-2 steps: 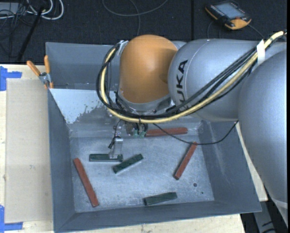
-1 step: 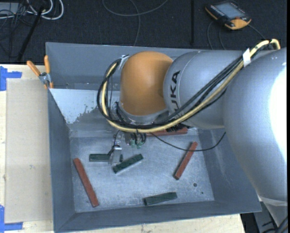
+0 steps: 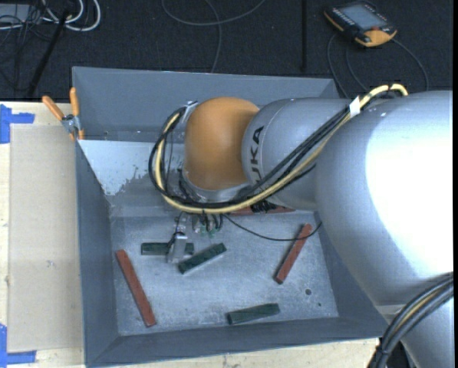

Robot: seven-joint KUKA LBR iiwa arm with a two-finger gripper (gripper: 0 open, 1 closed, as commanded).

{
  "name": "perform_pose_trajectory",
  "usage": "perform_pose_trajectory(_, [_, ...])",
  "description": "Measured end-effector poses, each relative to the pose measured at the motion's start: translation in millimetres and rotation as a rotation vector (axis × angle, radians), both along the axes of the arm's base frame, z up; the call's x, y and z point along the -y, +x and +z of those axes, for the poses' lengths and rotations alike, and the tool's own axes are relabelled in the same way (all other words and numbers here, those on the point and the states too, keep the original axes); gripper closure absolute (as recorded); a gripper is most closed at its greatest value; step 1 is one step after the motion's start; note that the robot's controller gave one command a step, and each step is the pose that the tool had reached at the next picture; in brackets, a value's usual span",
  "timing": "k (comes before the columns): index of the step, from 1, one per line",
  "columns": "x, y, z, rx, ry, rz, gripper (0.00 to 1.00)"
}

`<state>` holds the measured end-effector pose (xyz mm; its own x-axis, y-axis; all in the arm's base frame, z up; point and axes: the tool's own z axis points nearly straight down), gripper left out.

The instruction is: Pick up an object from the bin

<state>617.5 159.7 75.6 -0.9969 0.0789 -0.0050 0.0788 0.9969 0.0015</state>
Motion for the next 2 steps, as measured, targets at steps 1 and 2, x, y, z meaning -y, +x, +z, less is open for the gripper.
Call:
perform_pose_trajectory(1, [-25.8,-52.6,4.7,-0.008,-0.001,-0.165,1.0])
perform_pose_trajectory(2, [-25.6,-52.5,4.7,-0.008,-0.001,-0.166,1.0])
